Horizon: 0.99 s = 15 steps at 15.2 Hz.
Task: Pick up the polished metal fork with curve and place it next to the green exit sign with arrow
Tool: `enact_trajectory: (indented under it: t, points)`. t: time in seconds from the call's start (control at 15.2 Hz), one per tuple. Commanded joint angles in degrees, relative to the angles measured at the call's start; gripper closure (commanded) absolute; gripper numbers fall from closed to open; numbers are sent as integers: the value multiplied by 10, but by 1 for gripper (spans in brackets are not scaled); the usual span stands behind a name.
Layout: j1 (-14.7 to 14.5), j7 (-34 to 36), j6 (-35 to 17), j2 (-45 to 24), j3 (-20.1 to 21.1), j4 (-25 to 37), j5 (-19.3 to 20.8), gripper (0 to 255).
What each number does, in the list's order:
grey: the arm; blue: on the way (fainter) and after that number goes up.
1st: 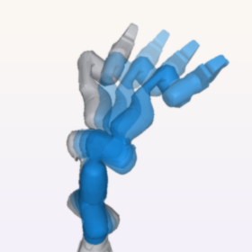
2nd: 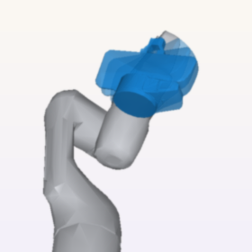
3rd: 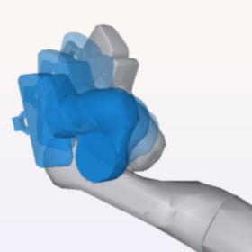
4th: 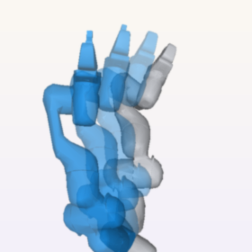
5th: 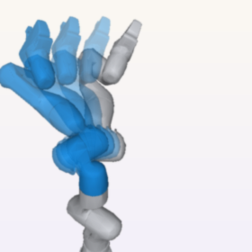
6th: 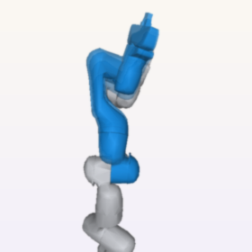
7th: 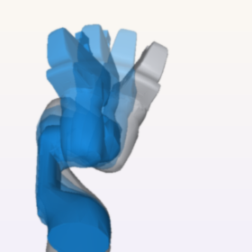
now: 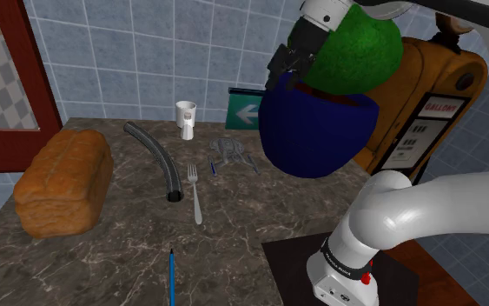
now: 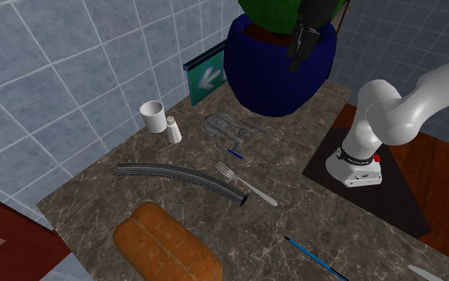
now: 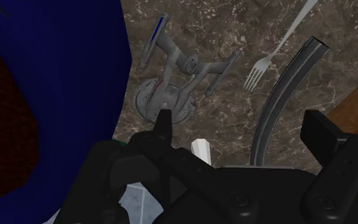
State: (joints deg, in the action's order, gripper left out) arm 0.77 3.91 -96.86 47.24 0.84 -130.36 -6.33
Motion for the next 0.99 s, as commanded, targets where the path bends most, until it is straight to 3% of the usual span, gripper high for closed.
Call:
enact_trajectory:
  t: [0.0, 0.46, 0.92]
  points:
    - [0, 0, 0, 0, 0, 0, 0, 0]
    - [18, 126, -126, -23, 105, -88, -9, 0]
    - [51, 269, -250, -107, 221, -124, 2, 0]
